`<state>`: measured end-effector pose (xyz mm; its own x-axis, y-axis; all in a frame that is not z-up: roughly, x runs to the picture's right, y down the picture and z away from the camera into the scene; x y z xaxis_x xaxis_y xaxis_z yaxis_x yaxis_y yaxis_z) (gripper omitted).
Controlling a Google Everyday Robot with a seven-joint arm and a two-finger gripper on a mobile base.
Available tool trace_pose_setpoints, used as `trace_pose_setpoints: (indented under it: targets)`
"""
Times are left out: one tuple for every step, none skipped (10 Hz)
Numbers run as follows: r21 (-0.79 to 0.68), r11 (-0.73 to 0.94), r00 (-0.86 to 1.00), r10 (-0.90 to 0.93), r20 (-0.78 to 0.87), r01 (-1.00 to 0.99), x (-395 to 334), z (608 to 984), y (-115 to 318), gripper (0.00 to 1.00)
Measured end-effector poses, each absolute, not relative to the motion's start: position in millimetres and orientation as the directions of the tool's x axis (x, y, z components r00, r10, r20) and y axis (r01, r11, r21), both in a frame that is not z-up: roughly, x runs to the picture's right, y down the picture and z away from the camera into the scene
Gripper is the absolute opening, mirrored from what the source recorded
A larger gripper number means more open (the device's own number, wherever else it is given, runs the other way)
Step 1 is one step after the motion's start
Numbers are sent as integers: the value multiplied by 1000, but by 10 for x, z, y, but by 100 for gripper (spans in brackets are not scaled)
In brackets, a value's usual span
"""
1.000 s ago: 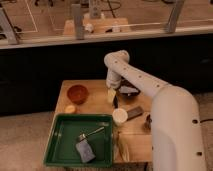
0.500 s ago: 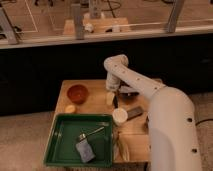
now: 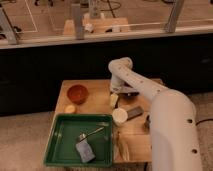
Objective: Wipe red bowl with brush
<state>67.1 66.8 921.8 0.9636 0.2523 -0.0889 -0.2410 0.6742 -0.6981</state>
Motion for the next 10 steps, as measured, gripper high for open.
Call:
trace_pose_setpoints:
  targets:
    - [-697,672,962,255,-99,-250,697,9250,684,80]
    - [-694,672,961,257,-106,-257,712,9275,688,80]
    - [-691,673,959,259,-116,-265,734,9307,686,80]
    - [-685,677,958,257,-126,-271,757,9335,674,80]
    - [-682,678,958,254,-132,-274,755,9354,668,80]
    - [-679,679,957,253,-139,-278,749,9389,659,80]
    - [-677,678,955,257,-144,-285,736,9443,650,80]
    - [-677,676,953,263,-149,-292,736,9494,653,80]
    - [-676,675,952,267,-150,-296,730,9529,653,76]
    - [-673,676,950,276,-148,-301,721,9575,647,67]
